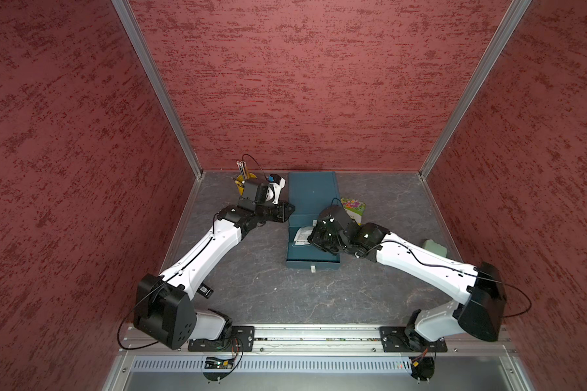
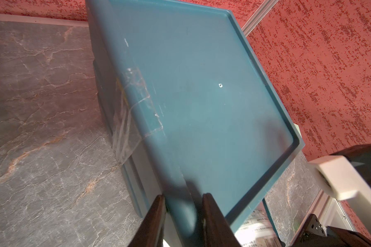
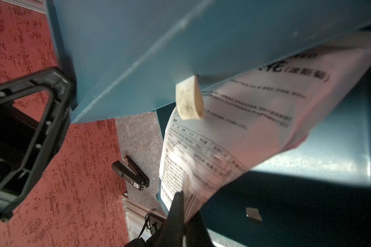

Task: Take the seed bags out of the drawer
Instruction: Pick up the seed packet from the drawer, then place the seed packet at the center of the board.

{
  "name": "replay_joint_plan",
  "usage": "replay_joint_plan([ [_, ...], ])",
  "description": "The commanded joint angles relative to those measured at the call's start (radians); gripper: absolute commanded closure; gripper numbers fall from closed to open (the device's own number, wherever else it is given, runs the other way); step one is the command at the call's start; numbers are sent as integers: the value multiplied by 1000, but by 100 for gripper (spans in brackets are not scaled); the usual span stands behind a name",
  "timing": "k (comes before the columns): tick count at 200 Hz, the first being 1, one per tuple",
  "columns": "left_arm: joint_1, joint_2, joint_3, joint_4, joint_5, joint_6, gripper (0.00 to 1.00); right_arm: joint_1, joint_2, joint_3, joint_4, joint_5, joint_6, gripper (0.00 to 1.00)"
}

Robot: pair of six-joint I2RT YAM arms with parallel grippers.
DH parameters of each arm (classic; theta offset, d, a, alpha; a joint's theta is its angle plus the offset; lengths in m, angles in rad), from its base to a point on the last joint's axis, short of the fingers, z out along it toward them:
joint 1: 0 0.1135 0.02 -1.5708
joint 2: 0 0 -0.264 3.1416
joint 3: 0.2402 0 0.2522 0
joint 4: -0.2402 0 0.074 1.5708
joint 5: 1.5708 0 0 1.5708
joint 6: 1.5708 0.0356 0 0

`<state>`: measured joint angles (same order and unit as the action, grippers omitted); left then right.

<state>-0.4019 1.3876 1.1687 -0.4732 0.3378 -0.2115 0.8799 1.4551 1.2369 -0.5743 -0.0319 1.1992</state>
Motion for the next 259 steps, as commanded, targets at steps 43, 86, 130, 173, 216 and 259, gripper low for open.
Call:
replay_joint_plan([
  [43,-18,47,-70,-258,47,34,69,-8,-193,53,-235,-7,9,100],
  [86,-17,46,-68,-260,41,34,69,-8,-295,78,-352,33,28,100],
  [130,-17,47,-60,-265,38,33,68,-84,-383,112,-507,109,-40,100],
  [173,-17,47,-60,-266,40,32,69,-278,-384,89,-497,62,-213,100],
  [216,-17,49,-56,-269,39,31,69,-457,-325,39,-384,-32,-352,100],
  [259,-17,49,-51,-263,41,26,69,-608,-239,-87,-197,-112,-427,100],
])
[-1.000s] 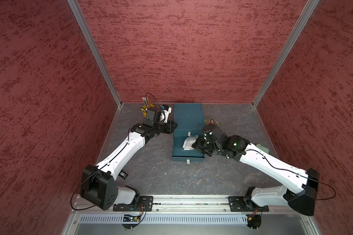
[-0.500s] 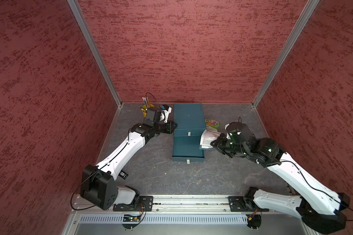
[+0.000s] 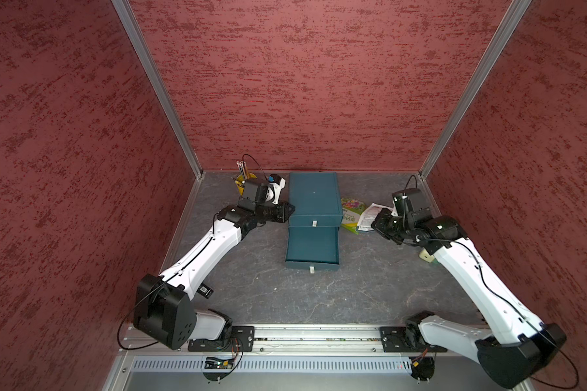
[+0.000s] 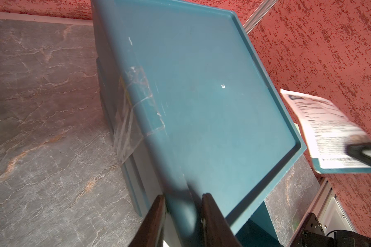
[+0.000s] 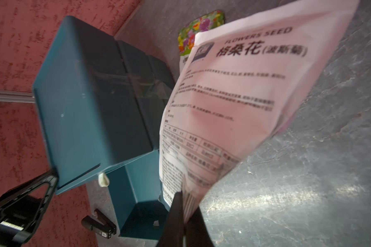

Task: Take the seed bags out of the drawer
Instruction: Place the seed packet at the center of the board.

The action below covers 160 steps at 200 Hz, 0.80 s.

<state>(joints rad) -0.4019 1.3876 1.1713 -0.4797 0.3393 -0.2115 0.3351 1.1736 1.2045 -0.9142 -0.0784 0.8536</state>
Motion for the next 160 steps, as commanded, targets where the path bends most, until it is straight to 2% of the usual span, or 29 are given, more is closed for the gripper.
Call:
replay_joint_plan([
  [1,-18,48,-53,-257,39,26,69,-65,46,-57,147,-66,-83,100],
  [48,-16,53,-50,-257,38,25,69,-171,223,-115,287,-99,-195,100],
  [91,-14,64,-43,-259,38,31,69,-230,353,-144,340,-135,-230,100],
  [138,-15,75,-39,-251,43,29,69,-242,405,-195,362,-161,-232,99],
  [160,-14,75,-41,-251,48,26,69,-243,403,-215,348,-159,-228,92],
])
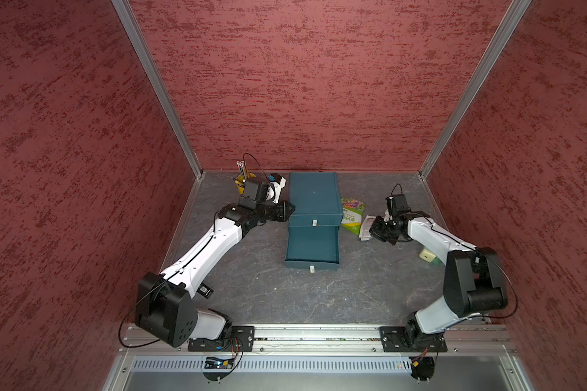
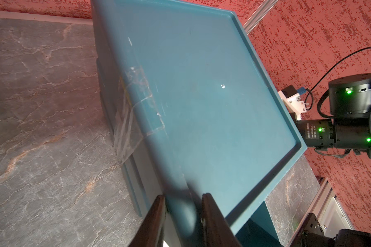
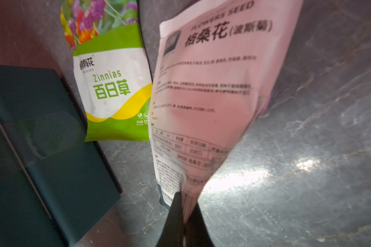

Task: Take the seed bags out of the drawer
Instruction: Place the seed packet at the center of the board.

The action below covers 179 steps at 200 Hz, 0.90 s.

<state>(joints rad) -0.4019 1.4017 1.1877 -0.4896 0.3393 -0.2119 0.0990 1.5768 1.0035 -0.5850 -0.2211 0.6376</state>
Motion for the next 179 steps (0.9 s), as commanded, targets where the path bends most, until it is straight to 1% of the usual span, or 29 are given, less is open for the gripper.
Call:
replay_joint_plan([
  [1,-15,61,-57,-241,47,26,69,-7,0,-14,17,-16,-13,92],
  [11,-14,60,-59,-241,45,26,69,-7,-4,-15,3,-7,-15,88],
  [24,-15,60,-59,-241,47,25,69,-8,-8,-13,-17,5,-20,81],
  [63,-15,59,-58,-241,47,23,69,-11,0,0,-75,25,-38,65],
  [115,-16,53,-57,-244,46,15,69,-9,-25,29,-190,72,-71,48],
  [130,-18,52,-59,-242,43,12,69,-9,-37,38,-229,92,-80,45],
  [154,-19,51,-61,-240,40,9,69,-9,-66,41,-249,100,-89,43],
  [179,-20,52,-61,-238,37,6,69,-8,-94,40,-250,65,-84,40],
])
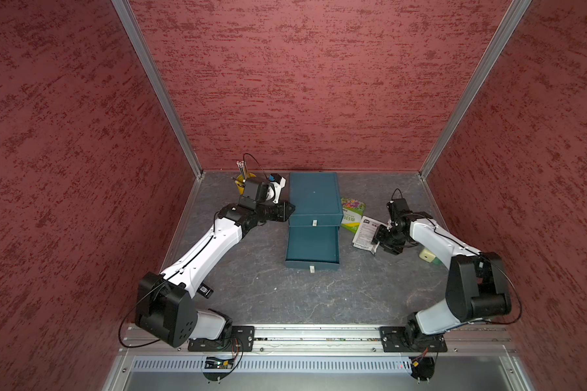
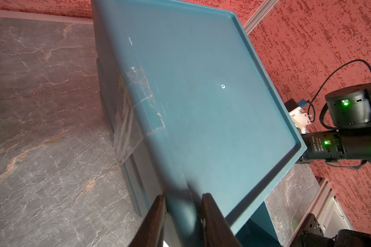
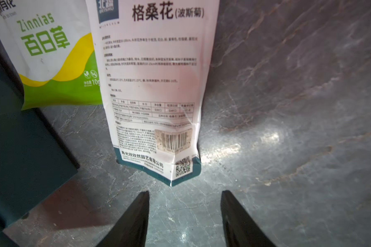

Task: Take the seed bags out of the drawer
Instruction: Place the seed packet at the center of the board, then close the drawer in the storage box.

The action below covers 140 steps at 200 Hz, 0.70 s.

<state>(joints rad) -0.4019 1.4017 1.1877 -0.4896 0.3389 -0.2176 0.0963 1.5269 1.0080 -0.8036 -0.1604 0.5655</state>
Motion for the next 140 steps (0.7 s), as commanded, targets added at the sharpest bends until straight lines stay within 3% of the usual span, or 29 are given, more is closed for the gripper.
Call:
replay_joint_plan([
  [1,-20,52,-61,-238,37,12,69,-6,-46,34,-31,2,-11,40],
  [25,-20,56,-54,-241,34,15,69,27,-113,24,-21,-59,-8,36],
  [54,-19,60,-41,-245,30,21,69,161,-221,-3,-33,-78,14,30],
  [105,-18,69,-27,-253,53,49,69,456,-525,-89,-62,40,223,22],
  [140,-21,81,-13,-262,74,64,70,711,-586,-49,-110,168,328,16],
])
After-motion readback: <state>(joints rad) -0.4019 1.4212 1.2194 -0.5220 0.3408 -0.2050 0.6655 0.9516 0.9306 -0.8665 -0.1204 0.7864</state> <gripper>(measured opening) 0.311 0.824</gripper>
